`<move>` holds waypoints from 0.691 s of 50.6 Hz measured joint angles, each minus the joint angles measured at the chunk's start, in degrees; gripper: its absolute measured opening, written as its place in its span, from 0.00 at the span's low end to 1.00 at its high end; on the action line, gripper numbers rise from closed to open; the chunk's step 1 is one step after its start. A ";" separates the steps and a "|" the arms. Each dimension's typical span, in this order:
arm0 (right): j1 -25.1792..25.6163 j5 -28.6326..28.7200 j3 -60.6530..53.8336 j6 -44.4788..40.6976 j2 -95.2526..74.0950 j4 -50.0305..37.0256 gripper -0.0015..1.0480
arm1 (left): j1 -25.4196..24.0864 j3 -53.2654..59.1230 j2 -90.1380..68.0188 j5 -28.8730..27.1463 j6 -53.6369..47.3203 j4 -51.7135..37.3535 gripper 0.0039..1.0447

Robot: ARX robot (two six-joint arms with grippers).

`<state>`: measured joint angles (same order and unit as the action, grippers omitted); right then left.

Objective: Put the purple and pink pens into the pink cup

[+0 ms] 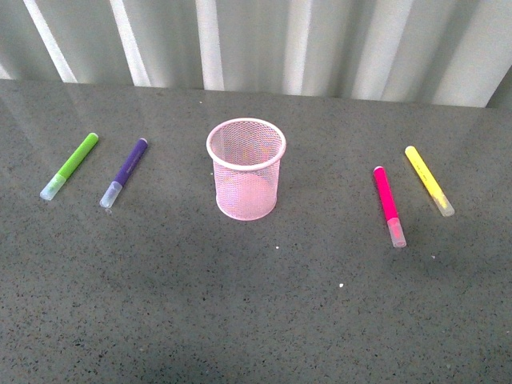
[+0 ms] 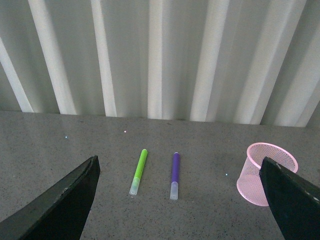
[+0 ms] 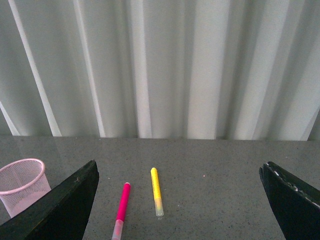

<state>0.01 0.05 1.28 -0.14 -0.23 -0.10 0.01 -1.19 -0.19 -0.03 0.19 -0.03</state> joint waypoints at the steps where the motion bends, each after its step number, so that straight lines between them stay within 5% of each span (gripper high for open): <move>1: 0.00 0.00 0.00 0.00 0.00 0.00 0.93 | 0.00 0.00 0.00 0.00 0.00 0.00 0.94; 35: 0.00 0.00 -0.02 0.00 0.00 0.00 0.93 | 0.00 0.00 0.00 0.00 0.00 0.00 0.94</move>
<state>0.01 0.05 1.26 -0.14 -0.23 -0.10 0.01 -1.19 -0.19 -0.03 0.19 -0.03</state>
